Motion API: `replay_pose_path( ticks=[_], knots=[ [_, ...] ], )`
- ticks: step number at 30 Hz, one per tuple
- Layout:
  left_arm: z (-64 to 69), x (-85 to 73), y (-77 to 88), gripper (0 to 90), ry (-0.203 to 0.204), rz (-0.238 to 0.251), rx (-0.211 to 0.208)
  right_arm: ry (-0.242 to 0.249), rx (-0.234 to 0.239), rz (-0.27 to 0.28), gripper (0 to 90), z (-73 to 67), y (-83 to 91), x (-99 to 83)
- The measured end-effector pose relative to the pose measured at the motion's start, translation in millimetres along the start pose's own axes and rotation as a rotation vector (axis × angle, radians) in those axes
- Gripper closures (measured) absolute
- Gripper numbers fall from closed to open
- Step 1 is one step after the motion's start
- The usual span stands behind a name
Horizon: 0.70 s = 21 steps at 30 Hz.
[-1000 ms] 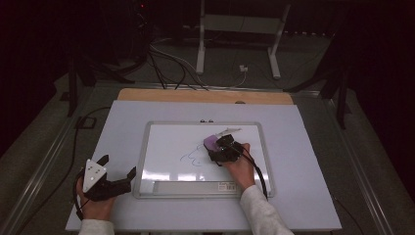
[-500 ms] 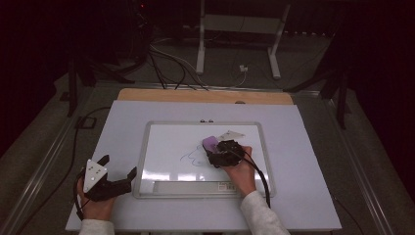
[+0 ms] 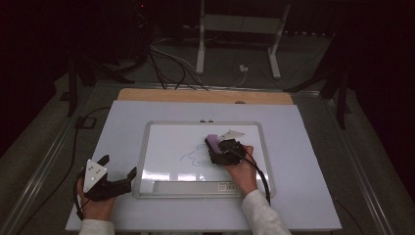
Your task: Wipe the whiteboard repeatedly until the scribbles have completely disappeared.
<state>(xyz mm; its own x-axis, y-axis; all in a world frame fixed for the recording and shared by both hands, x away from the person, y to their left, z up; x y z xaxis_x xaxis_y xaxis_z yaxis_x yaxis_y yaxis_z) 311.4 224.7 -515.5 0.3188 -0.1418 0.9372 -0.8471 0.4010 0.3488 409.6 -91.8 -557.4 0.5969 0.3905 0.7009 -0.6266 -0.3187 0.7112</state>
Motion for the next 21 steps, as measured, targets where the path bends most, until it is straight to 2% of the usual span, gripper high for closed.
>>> replay_pose_path(
  ticks=[1, 3, 8, 13, 16, 18, 21],
  knots=[
    [-0.1, -0.1, -0.2, 0.8, 0.002, 0.0, 0.0, -0.002, 0.005, -0.006, 39.1, 0.1, -0.2, -1.0],
    [0.0, -0.4, -0.5, 0.8, 0.001, -0.003, 0.001, 0.022, -0.016, -0.002, 42.4, -1.1, 0.5, -1.1],
    [0.5, -0.1, -0.5, 0.8, 0.0, -0.001, -0.001, 0.103, -0.045, 0.019, 52.1, -10.3, 2.9, 3.1],
    [0.3, 0.0, -0.1, 0.8, 0.0, 0.0, 0.0, 0.132, 0.005, 0.027, 54.0, -24.2, 1.7, 6.2],
    [0.0, -0.1, 0.0, 0.8, 0.0, -0.001, 0.0, 0.142, 0.062, 0.039, 54.1, -35.9, 1.7, 6.9],
    [-0.1, 0.2, 0.3, 0.8, 0.001, 0.001, 0.001, 0.154, 0.054, 0.039, 54.4, -36.4, 1.1, 7.5],
    [-0.3, 0.3, 0.8, 0.8, 0.001, 0.003, 0.001, 0.129, 0.032, 0.054, 59.3, -26.8, -0.2, 11.7]
  ],
)
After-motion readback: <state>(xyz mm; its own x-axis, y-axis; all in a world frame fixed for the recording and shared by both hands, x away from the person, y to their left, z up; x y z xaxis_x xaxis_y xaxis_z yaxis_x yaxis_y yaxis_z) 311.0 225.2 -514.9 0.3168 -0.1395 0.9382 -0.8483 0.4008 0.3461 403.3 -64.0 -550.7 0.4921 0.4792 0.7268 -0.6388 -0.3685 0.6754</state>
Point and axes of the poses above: each handheld gripper's, and its own axes: y roughly backward along the jaws, x roughly out of its top, z roughly to its right, the point moved 9 cm from there along -y, roughly forward along the jaws, and after that the axes turned 4 degrees about -x, right-handed, at the moved point
